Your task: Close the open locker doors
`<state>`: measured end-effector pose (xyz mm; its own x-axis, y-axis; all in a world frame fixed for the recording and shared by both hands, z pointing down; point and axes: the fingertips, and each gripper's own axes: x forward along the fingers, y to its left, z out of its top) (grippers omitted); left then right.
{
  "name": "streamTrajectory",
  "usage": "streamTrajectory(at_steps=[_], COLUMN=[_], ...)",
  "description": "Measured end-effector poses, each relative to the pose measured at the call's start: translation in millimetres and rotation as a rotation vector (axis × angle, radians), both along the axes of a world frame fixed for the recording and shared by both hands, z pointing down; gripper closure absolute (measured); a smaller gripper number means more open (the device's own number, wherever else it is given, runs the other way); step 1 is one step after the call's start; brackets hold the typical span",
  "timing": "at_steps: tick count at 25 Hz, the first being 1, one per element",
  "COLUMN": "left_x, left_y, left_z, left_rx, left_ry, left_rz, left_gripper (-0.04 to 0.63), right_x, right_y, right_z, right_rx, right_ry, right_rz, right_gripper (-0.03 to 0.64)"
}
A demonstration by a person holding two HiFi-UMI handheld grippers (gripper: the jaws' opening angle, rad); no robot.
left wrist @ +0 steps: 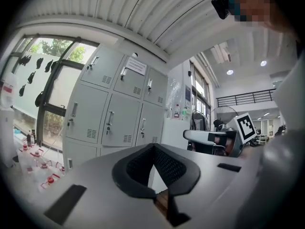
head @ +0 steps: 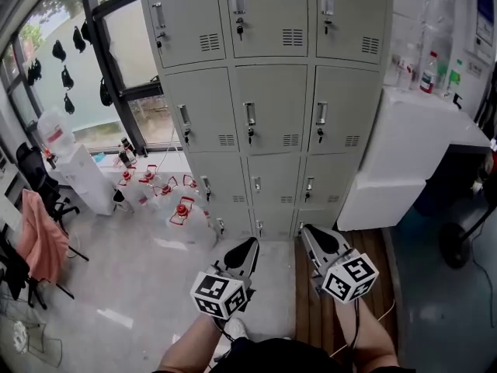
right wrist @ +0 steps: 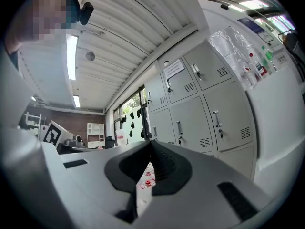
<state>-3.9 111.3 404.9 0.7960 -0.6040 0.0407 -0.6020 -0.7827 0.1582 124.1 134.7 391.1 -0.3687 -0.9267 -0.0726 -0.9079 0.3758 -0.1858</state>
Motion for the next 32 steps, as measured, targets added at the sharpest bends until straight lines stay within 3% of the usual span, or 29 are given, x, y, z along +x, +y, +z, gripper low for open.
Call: streamTrajectory(at_steps=[10,32], left_x=[-13.5,4.4], left_y=[44.8,56.9], left_z=[-5.3,7.5], left_rx=[0.024,-0.007], left_ry=[-0.007,0.012], left_rz=[-0.082,-0.045], left_gripper=[0.58,0.58], right_x=[-1.5,12.1], right_y=[38.3,60.9], right_z=[-0.9,22.9], right_rx=[0.026,-0.033], right_ry=[-0.013,-0.002], right_rz=[-0.07,-0.049], right_gripper=[0.611,0.612])
